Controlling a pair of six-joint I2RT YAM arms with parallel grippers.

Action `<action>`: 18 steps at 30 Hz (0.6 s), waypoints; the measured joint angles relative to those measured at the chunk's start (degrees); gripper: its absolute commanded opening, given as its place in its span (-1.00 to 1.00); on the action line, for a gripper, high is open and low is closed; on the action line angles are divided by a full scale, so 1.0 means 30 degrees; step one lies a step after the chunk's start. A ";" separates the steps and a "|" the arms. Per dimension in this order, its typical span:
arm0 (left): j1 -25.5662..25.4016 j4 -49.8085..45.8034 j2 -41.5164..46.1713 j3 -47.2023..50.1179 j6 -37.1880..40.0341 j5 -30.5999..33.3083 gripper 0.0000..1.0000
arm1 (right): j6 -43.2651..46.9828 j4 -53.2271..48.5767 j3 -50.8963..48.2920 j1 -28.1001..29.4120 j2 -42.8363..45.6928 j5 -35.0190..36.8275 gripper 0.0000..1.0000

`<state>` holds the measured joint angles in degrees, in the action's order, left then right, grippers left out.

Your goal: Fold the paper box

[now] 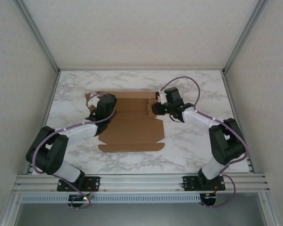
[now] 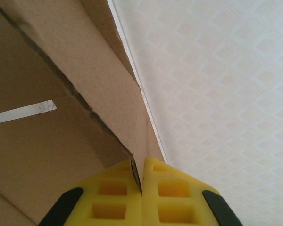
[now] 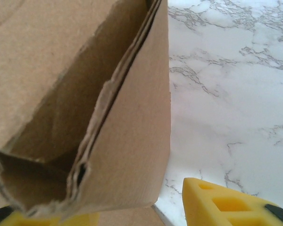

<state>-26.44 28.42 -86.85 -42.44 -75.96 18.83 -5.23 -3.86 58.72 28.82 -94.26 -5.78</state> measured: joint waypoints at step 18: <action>0.0022 -0.1421 -0.0619 -0.1333 0.0408 -0.0510 -1.00 | 0.1035 0.0364 0.0729 0.0627 -0.1435 0.1800 -0.15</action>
<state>-26.37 24.16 -88.71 -46.44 -74.74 17.30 -2.13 -2.76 60.90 30.70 -98.56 -0.38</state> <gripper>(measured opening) 0.050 0.445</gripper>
